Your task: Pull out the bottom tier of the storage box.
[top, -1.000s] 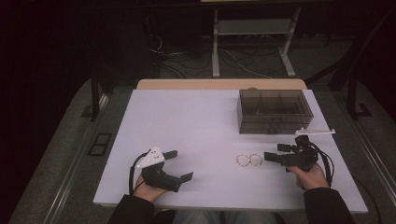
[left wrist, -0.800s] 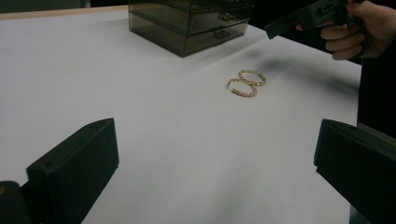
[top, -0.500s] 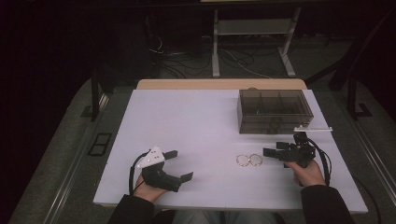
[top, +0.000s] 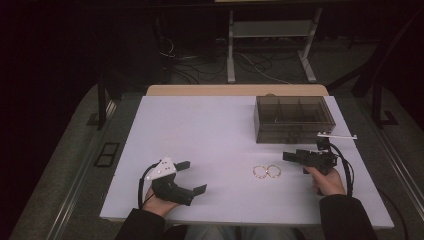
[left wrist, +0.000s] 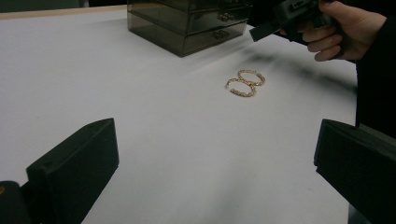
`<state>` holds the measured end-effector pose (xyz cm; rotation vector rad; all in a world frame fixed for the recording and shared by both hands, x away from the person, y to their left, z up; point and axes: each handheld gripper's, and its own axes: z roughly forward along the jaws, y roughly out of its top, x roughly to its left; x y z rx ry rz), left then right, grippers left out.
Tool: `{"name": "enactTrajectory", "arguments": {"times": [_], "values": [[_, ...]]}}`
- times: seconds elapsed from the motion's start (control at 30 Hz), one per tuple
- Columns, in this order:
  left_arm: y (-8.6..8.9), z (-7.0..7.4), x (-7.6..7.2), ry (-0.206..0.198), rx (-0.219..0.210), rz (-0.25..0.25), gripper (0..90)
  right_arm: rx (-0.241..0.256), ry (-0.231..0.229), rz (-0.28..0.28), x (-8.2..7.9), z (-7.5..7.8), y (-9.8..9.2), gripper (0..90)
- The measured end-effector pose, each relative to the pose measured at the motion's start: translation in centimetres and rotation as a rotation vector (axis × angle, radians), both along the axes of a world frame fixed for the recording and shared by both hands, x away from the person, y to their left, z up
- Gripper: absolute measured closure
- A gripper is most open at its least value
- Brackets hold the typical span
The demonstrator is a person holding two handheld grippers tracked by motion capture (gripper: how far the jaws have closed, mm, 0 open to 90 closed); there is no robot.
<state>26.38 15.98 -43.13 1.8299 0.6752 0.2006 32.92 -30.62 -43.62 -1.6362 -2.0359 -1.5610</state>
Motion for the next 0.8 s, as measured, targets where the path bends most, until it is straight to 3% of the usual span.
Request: {"name": "enactTrajectory", "arguments": {"times": [0.07,0.2,0.33,0.43,0.6,0.67,0.8], "values": [[0.0,0.0,0.0,0.001,0.001,-0.001,0.0,0.013,0.005,-0.012,0.1,-0.1,0.0,0.0],[-0.1,0.0,0.0,0.003,0.0,-0.005,0.0,0.095,0.02,-0.07,0.5,-0.4,-0.5,0.0],[0.0,0.0,0.0,0.003,0.0,-0.005,0.0,0.134,0.033,-0.096,0.8,-0.7,-0.7,0.0],[-0.1,0.0,0.0,0.005,-0.002,-0.006,0.0,0.172,0.073,-0.132,1.1,-1.0,-0.9,0.0],[-0.1,0.0,0.0,0.006,0.0,-0.009,0.0,0.194,0.107,-0.171,1.3,-1.4,-1.1,0.0],[-0.1,-0.1,0.0,0.006,-0.001,-0.009,0.0,0.249,0.155,-0.218,1.5,-1.8,-1.3,0.0],[-0.1,-0.1,0.0,0.007,0.0,-0.011,0.0,0.29,0.165,-0.273,1.6,-2.2,-1.5,0.0]]}}
